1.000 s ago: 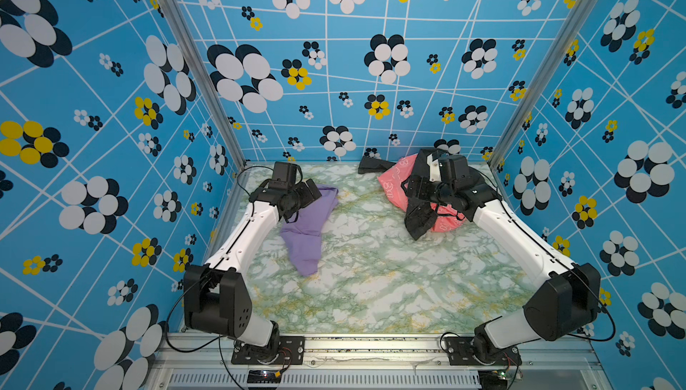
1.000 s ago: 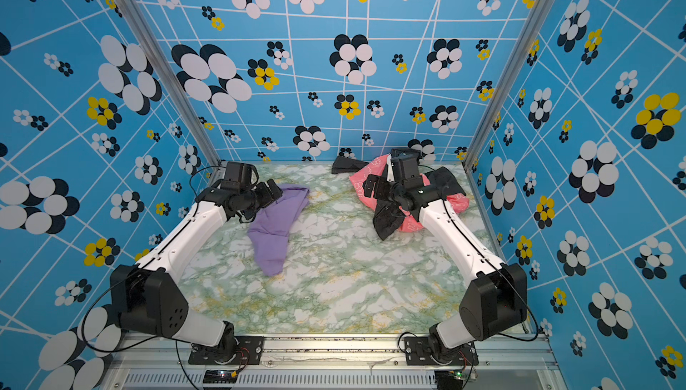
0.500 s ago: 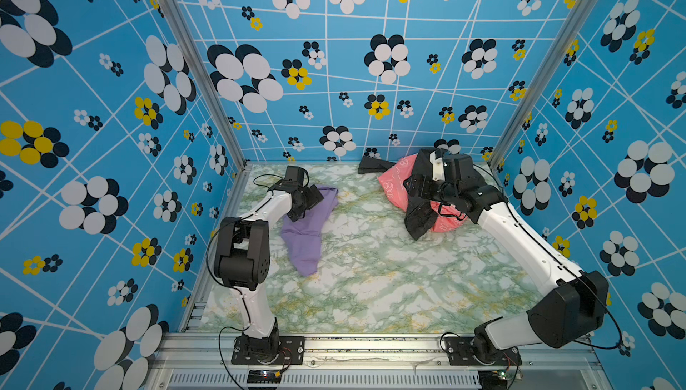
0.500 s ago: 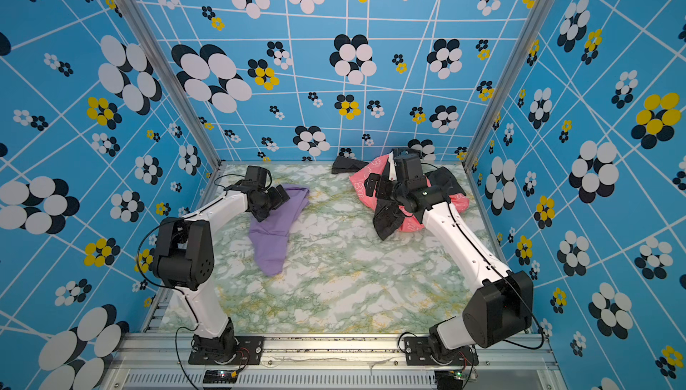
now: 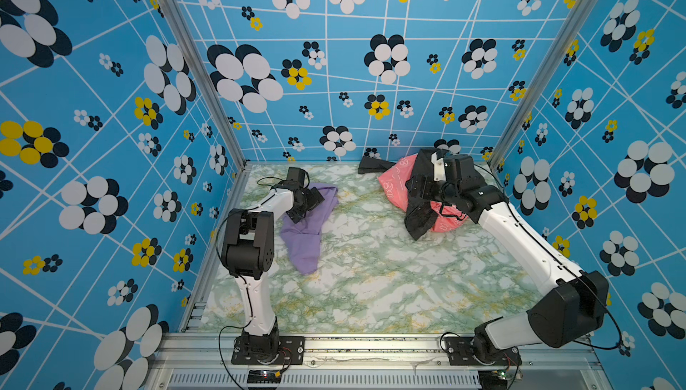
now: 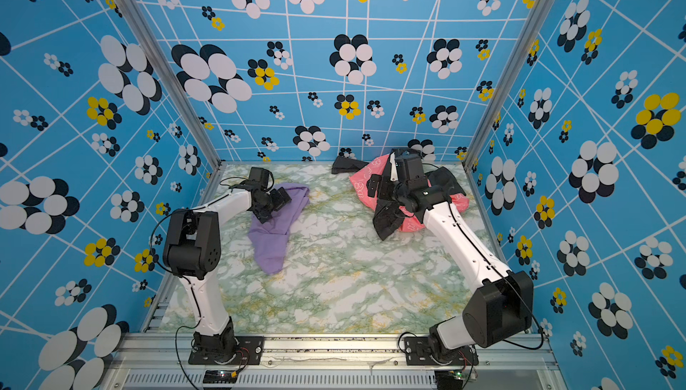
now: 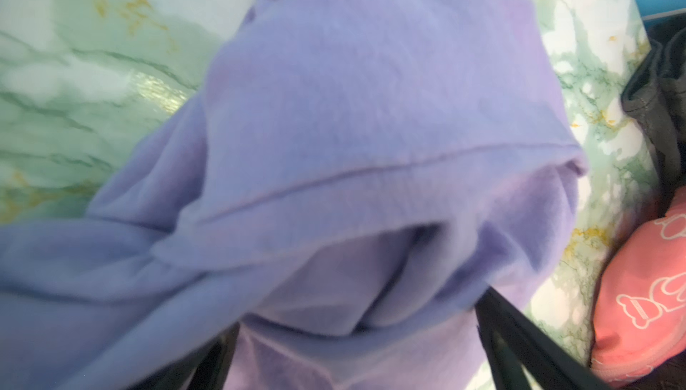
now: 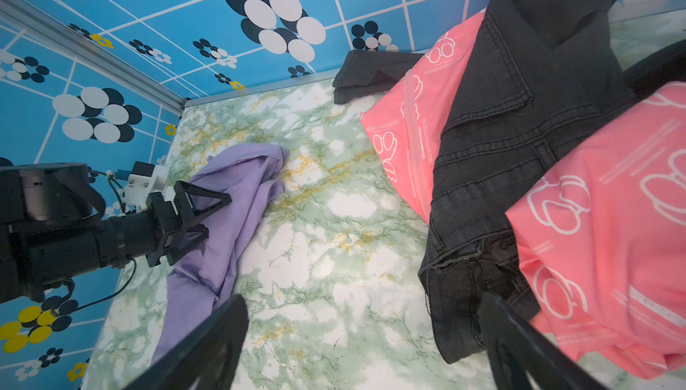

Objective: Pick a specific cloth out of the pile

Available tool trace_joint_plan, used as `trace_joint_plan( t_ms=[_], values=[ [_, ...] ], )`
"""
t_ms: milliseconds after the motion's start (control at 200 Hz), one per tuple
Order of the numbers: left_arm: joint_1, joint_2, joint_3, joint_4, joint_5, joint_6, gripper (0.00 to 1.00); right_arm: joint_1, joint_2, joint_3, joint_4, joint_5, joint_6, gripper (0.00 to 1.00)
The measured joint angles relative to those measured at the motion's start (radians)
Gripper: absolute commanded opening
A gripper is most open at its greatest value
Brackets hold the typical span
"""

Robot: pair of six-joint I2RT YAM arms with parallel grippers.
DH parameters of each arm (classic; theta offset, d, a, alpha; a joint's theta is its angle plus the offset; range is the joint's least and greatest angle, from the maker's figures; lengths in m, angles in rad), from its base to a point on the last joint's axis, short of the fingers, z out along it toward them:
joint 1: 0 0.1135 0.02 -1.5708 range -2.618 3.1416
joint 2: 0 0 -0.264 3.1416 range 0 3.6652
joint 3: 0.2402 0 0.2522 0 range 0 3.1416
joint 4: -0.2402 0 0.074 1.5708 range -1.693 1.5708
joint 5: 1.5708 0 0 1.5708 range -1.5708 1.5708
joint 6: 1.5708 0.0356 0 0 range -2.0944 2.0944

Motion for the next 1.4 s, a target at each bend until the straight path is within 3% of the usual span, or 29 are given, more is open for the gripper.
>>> trace_joint_plan(
  t_ms=[135,305,455,590,949,1139,1404],
  values=[
    [0.0,-0.11,0.0,-0.021,-0.031,0.037,0.99,-0.007,0.0,-0.024,0.004,0.002,0.0,0.99],
    [0.0,-0.362,-0.032,0.034,-0.128,0.128,0.99,-0.028,-0.011,-0.089,0.037,0.027,-0.003,0.99],
    [0.0,-0.614,-0.204,0.173,-0.262,0.244,0.99,-0.072,-0.049,-0.186,0.078,0.066,-0.009,0.99],
    [0.002,-0.739,-0.391,0.272,-0.378,0.35,0.99,-0.118,-0.103,-0.292,0.121,0.118,-0.027,0.99],
    [0.04,-0.828,-0.854,0.6,-0.507,0.567,0.99,-0.195,-0.24,-0.617,0.298,0.317,-0.134,0.99],
    [0.089,-0.808,-0.914,0.71,-0.525,0.58,0.99,-0.199,-0.258,-0.769,0.457,0.399,-0.206,0.99],
    [0.105,-0.655,-0.927,0.866,-0.489,0.595,0.99,-0.199,-0.266,-0.896,0.697,0.456,-0.297,0.99]
  ],
)
